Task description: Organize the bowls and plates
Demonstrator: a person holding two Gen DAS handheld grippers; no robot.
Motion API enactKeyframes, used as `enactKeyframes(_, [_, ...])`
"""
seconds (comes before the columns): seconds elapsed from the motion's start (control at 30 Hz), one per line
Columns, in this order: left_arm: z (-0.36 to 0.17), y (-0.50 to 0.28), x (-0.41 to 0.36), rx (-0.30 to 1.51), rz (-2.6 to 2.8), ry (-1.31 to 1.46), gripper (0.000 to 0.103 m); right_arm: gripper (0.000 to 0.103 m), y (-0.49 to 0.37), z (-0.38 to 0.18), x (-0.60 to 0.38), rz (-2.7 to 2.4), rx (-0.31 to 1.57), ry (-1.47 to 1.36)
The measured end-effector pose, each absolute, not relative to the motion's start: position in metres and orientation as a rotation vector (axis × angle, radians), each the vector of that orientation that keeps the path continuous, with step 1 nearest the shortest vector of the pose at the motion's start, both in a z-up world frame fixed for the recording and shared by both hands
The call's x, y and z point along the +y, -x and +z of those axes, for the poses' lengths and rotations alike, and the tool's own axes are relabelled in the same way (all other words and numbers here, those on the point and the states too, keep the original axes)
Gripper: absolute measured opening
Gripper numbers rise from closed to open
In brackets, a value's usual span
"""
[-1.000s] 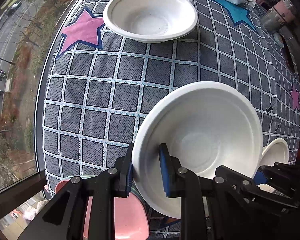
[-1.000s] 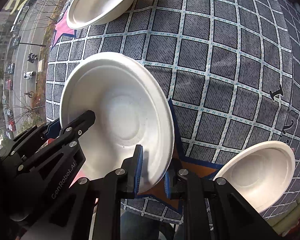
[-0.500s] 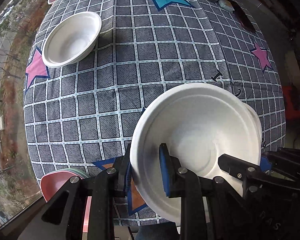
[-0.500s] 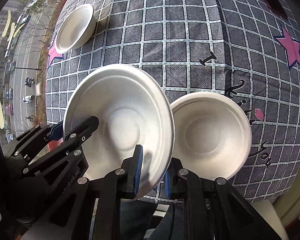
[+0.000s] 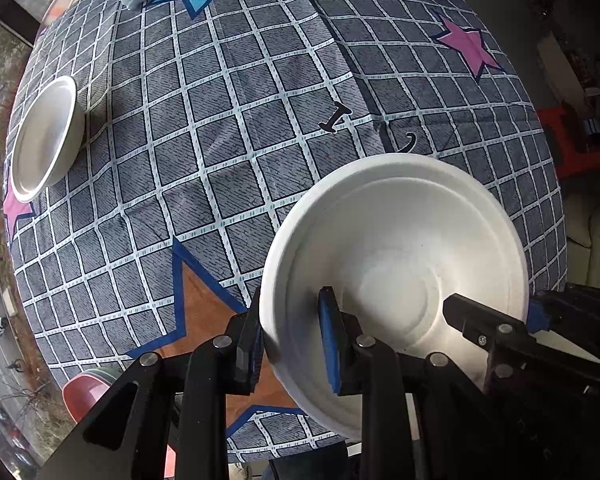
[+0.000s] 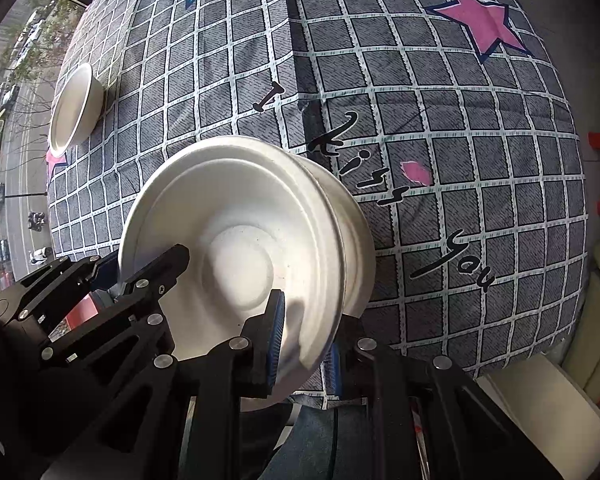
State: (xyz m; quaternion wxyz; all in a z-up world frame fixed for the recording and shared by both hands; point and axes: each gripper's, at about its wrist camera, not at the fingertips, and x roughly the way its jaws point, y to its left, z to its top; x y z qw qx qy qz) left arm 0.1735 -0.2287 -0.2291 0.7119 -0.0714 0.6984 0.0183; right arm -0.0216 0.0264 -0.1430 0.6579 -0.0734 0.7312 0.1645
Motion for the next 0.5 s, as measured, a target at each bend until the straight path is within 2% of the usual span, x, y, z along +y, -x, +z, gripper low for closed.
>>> enactKeyframes(0.07, [-0.232, -0.175, -0.231, 1.56, 0.035, 0.154, 0.034, 0.022, 0.022, -0.145, 0.024, 0.36, 1.649, 0.172])
enactKeyframes(0.13, [-0.235, -0.176, -0.232, 1.568, 0.051, 0.129, 0.054, 0.022, 0.022, -0.145, 0.022, 0.357, 1.64, 0.172])
enactKeyframes(0.17, [-0.233, -0.174, -0.23, 1.566, 0.06, 0.119, 0.068, 0.022, 0.022, -0.144, 0.021, 0.359, 1.635, 0.168])
enactKeyframes(0.2, [-0.231, -0.171, -0.227, 1.563, 0.068, 0.116, 0.075, 0.022, 0.022, -0.143, 0.021, 0.359, 1.63, 0.167])
enactKeyframes(0.33, [-0.224, -0.156, -0.209, 1.56, 0.096, 0.122, 0.079, 0.023, 0.018, -0.137, 0.01, 0.334, 1.606, 0.157])
enactKeyframes(0.37, [-0.224, -0.152, -0.203, 1.56, 0.107, 0.127, 0.08, 0.034, 0.017, -0.136, 0.006, 0.326, 1.603, 0.146])
enactKeyframes(0.4, [-0.223, -0.149, -0.197, 1.562, 0.118, 0.136, 0.08, 0.064, 0.015, -0.134, 0.004, 0.317, 1.598, 0.133])
enactKeyframes(0.43, [-0.223, -0.146, -0.192, 1.563, 0.13, 0.147, 0.08, 0.076, 0.013, -0.132, -0.001, 0.308, 1.588, 0.117])
enactKeyframes(0.47, [-0.223, -0.143, -0.187, 1.565, 0.142, 0.161, 0.08, 0.082, 0.011, -0.129, -0.004, 0.303, 1.572, 0.1])
enactKeyframes(0.5, [-0.223, -0.14, -0.182, 1.565, 0.153, 0.175, 0.08, 0.082, 0.01, -0.126, -0.006, 0.298, 1.558, 0.089])
